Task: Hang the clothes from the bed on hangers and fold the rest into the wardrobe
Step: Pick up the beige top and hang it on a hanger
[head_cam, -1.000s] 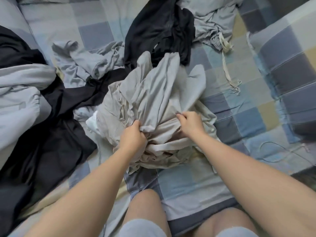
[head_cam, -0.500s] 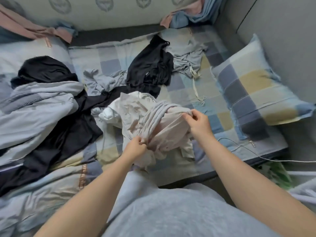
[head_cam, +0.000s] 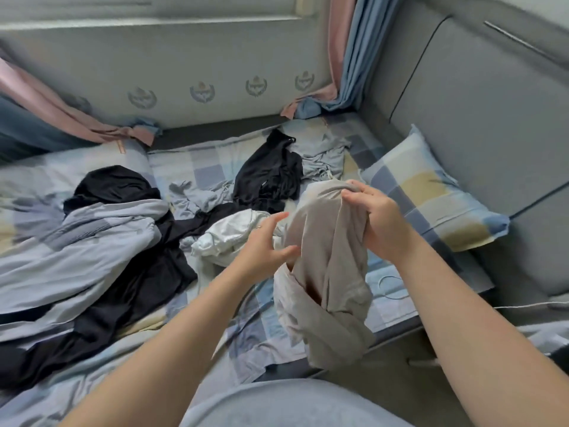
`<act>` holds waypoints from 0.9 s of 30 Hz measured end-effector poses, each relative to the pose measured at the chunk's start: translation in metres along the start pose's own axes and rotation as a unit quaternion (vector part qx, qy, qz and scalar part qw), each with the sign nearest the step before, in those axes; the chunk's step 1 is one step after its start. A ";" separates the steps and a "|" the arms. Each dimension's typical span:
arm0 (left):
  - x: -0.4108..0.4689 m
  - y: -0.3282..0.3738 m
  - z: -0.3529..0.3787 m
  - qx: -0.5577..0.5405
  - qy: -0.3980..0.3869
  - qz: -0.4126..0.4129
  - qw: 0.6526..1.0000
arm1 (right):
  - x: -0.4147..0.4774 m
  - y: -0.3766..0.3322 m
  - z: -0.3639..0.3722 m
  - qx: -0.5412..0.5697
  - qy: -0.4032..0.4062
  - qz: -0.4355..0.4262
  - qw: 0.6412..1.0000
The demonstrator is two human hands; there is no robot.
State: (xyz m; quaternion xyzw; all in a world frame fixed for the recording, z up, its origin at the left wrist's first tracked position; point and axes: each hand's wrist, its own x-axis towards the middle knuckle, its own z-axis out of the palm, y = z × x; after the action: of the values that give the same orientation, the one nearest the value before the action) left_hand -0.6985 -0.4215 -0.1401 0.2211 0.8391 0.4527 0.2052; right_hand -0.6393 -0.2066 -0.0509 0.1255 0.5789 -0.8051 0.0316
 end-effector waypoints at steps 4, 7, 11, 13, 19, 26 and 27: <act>-0.017 0.004 -0.033 0.001 -0.017 0.045 0.999 | -0.007 -0.016 0.047 0.016 -0.012 -0.058 0.998; -0.034 -0.010 -0.062 0.015 0.048 0.048 0.998 | -0.007 -0.019 0.080 -0.017 0.001 -0.096 0.995; -0.060 -0.032 -0.111 0.012 0.135 0.022 0.990 | 0.002 -0.013 0.111 -0.106 0.054 -0.121 0.985; -0.071 -0.037 -0.137 0.010 0.160 0.019 0.987 | 0.011 -0.008 0.128 -0.177 0.101 -0.134 0.970; -0.095 -0.026 -0.193 -0.049 0.241 0.011 0.969 | 0.019 0.021 0.189 -0.274 0.105 -0.137 0.946; -0.110 -0.001 -0.202 -0.256 0.276 -0.046 0.925 | -0.017 0.100 0.227 -0.328 -0.137 -0.016 0.935; -0.111 0.003 -0.200 -0.300 0.264 -0.056 0.915 | -0.022 0.111 0.228 -0.335 -0.140 0.000 0.932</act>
State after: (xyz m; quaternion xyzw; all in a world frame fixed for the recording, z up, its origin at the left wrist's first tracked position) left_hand -0.7165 -0.6155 -0.0203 -0.0255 0.6985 0.7128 0.0576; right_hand -0.6343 -0.4598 -0.0803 -0.0065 0.8046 -0.5738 0.1524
